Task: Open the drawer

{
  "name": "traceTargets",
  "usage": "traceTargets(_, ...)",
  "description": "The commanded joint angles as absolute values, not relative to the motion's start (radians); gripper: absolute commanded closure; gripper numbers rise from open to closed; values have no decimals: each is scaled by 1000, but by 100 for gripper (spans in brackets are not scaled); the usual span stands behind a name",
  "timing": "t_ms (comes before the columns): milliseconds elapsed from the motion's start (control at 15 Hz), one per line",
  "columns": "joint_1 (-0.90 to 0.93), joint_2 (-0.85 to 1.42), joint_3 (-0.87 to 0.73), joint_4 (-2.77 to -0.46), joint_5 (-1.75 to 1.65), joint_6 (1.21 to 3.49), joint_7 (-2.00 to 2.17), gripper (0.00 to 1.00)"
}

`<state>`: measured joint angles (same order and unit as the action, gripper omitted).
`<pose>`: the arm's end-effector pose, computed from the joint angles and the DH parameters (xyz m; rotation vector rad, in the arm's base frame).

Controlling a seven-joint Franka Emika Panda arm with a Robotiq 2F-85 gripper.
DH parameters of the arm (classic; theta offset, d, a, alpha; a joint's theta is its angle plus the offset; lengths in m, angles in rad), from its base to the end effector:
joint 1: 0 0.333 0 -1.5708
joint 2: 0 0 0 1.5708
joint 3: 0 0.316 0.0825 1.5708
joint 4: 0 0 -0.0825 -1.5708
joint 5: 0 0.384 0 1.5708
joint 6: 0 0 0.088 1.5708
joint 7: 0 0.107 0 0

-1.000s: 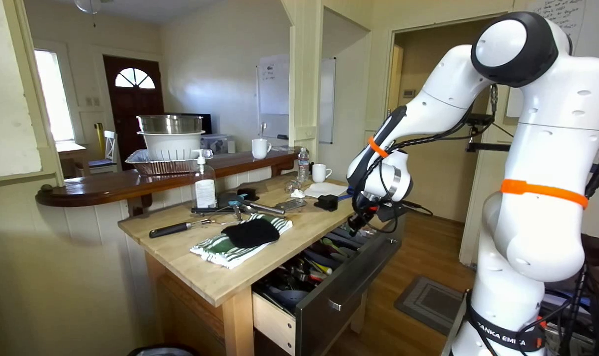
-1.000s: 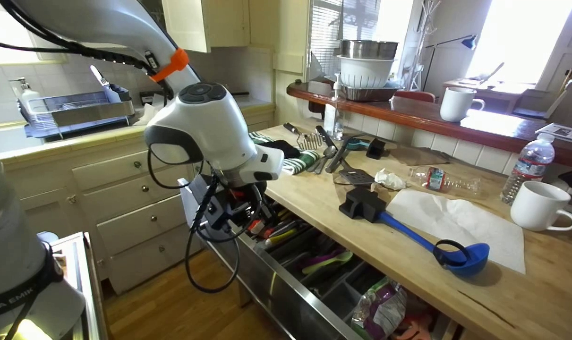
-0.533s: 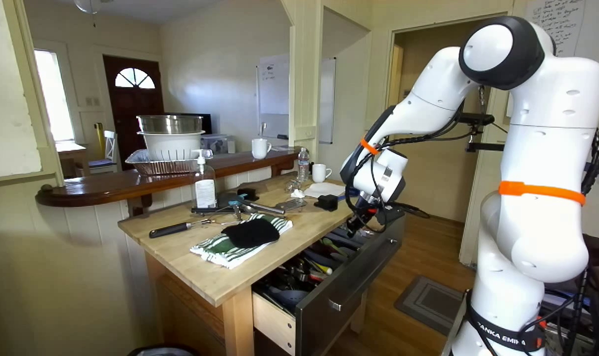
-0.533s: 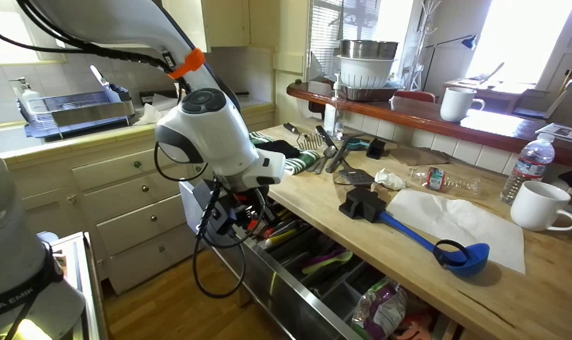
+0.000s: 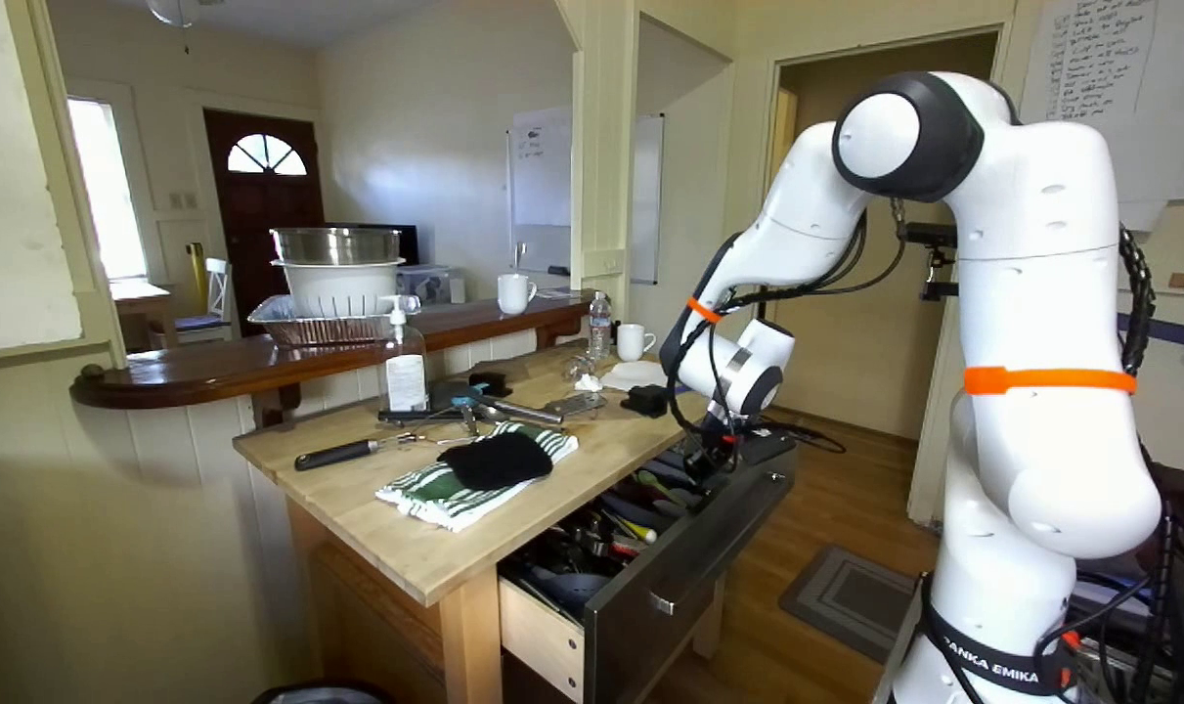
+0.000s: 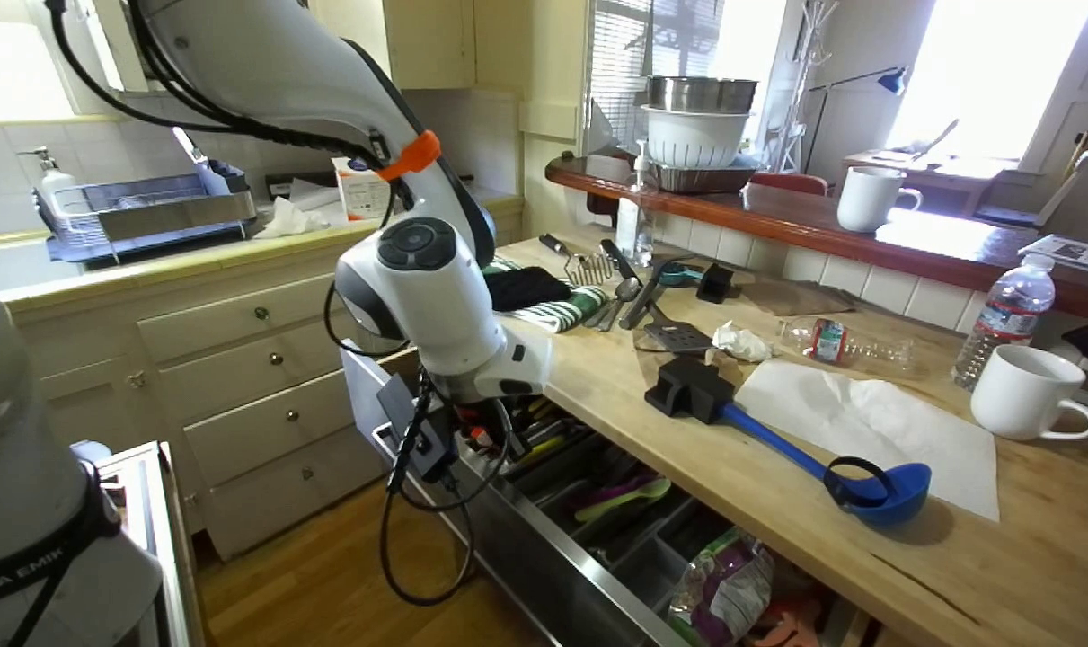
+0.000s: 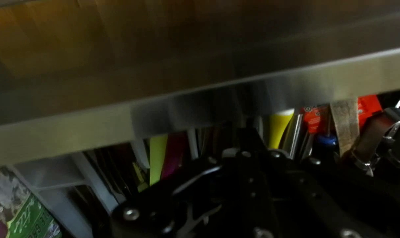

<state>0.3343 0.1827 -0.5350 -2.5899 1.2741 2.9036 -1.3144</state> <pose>0.3977 -0.1488 0.2067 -3.0026 0.1396 -0.5057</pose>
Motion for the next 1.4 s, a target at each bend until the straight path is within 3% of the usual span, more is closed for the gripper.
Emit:
traceTargets(0, 308, 296, -522, -2549, 1295, 2827, -1328, 100)
traceTargets(467, 345, 327, -570, -2596, 1111, 2795, -1129, 100)
traceTargets(533, 183, 286, -419, -2621, 987, 2850, -1037, 100)
traceTargets(733, 117, 250, -374, -2677, 748, 2847, -820, 100)
traceTargets(800, 243, 249, -500, -2692, 745, 2807, -797, 100)
traceTargets(1333, 396, 200, -705, -2755, 472, 2771, -515, 100)
